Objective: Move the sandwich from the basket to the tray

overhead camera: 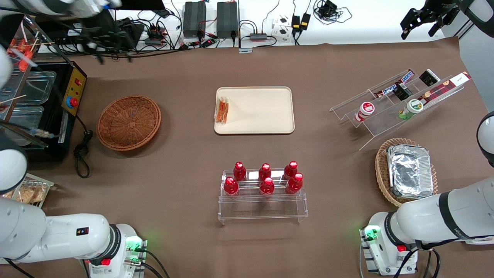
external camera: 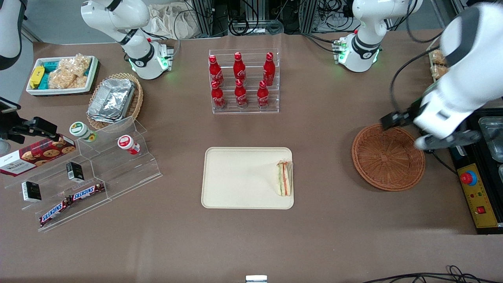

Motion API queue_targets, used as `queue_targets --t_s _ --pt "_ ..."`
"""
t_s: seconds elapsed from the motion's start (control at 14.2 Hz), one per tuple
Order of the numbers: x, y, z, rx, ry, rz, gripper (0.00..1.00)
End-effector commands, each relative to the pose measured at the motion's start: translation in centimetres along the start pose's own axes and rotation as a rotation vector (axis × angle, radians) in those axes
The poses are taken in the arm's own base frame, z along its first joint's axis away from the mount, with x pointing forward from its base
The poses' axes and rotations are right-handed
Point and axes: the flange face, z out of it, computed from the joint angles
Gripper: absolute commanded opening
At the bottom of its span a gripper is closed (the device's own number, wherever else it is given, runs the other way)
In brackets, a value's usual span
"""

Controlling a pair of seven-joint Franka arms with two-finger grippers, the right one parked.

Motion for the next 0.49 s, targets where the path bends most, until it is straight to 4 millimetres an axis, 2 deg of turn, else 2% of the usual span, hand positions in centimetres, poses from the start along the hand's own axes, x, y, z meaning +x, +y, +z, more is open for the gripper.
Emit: queue_targets --t_s 0.0,0.28,0.42 --pt "-2.0 -1.2 -1.1 -0.001 -0.005 0.022 0.99" --pt "0.5 -1.1 -1.9 0.025 0.015 0.039 0.99" --pt "0.6 -1.1 -2.2 0.014 -0.007 0.041 0.99"
